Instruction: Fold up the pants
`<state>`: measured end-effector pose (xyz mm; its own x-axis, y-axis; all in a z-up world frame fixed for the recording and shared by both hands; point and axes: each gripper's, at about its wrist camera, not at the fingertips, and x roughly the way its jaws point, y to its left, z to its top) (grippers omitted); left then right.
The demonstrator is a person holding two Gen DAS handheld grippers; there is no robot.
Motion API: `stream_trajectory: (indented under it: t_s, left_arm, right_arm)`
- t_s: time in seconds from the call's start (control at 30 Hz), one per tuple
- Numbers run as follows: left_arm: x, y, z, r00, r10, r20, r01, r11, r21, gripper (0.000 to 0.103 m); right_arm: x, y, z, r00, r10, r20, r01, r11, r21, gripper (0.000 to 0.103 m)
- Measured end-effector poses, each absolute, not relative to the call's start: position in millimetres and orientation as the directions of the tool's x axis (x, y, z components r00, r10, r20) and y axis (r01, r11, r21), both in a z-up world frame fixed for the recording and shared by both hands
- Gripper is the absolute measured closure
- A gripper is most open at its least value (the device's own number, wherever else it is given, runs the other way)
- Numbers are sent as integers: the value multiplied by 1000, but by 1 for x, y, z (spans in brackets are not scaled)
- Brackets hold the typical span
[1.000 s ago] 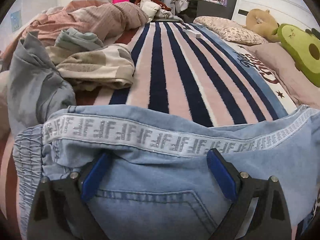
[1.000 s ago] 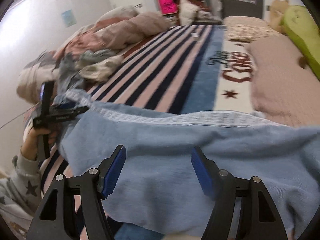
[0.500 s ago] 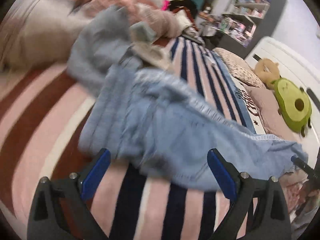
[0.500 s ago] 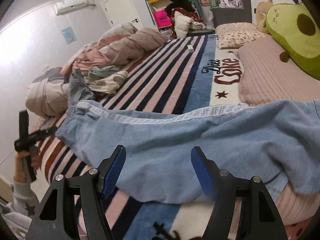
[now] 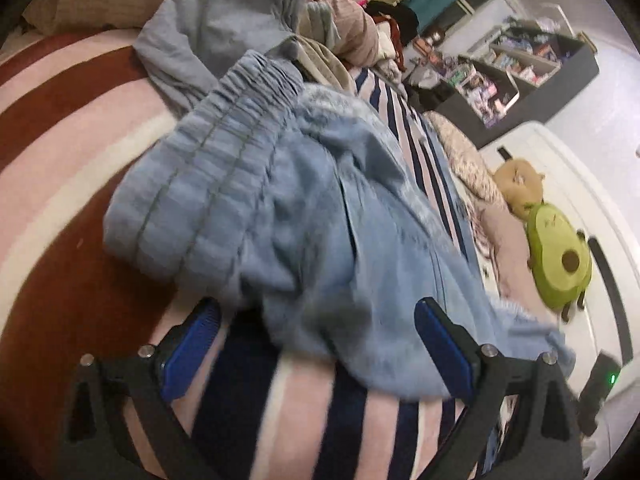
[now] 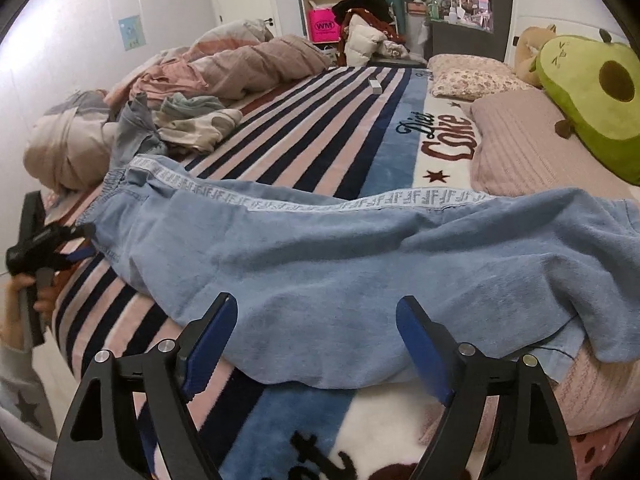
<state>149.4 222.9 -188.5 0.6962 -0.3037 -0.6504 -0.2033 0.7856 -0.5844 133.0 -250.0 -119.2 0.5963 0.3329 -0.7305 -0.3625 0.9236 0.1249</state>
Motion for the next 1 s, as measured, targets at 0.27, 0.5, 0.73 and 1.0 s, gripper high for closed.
stream_trajectory:
  t_s: [0.27, 0.5, 0.73, 1.0]
  left_arm:
    - [177, 251, -199, 761, -167, -627, -347, 713, -610, 43]
    - [162, 262, -185, 816, -98, -570, -345, 709, -615, 77]
    - [105, 319, -153, 833, 43, -552, -417, 704, -575, 80]
    - [26, 385, -117, 781, 243, -576, -535, 736, -415, 81]
  right_arm:
    - [137, -249, -118, 594, 325, -736, -352, 928, 124, 24]
    - [133, -250, -114, 598, 316, -737, -345, 931, 120, 24]
    - [121, -241, -102, 591, 353, -725, -375, 916, 141, 24]
    - [113, -221, -113, 522, 398, -755, -408, 893, 189, 24]
